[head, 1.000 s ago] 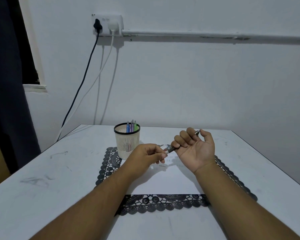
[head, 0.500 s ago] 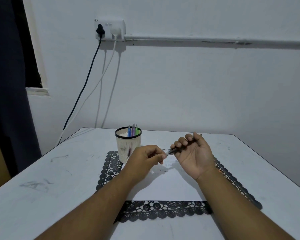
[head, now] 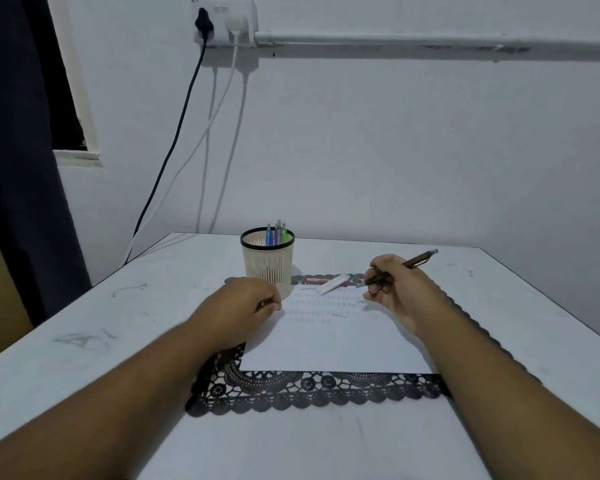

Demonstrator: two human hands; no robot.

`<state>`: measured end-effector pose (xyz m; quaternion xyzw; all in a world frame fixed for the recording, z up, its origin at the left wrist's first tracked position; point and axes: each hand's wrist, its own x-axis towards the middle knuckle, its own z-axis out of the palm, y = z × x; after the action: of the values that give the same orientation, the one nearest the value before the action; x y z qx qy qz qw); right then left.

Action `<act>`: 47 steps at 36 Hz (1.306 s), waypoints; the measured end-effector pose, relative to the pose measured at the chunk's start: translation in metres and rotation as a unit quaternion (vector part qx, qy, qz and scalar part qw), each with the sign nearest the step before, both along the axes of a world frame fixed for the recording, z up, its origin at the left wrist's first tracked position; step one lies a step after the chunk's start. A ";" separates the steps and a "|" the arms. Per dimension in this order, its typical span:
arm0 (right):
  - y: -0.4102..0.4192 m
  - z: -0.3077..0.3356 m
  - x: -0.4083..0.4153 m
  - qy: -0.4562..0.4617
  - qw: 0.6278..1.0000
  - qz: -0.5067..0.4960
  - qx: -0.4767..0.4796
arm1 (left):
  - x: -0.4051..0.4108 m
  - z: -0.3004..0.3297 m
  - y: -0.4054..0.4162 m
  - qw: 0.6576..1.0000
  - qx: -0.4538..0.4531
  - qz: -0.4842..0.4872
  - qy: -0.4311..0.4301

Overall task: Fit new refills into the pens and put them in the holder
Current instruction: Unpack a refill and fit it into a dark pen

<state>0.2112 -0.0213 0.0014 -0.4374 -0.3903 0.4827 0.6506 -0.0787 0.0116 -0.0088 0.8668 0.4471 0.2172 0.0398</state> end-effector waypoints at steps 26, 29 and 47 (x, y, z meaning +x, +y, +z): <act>-0.003 -0.022 -0.008 -0.201 0.971 0.130 -0.005 | 0.008 -0.024 -0.008 0.997 0.015 -0.047 0.063; -0.003 -0.021 -0.009 -0.216 0.969 0.121 0.001 | 0.012 -0.023 -0.010 0.996 0.018 -0.045 0.076; -0.008 -0.027 -0.017 -0.259 0.959 0.111 0.016 | 0.014 -0.029 -0.005 0.994 -0.003 -0.061 0.094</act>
<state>0.1938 -0.0296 -0.0251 -0.4911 -0.5989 0.4158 0.4766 -0.0643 0.0065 -0.0375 0.9088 0.3959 0.1310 0.0135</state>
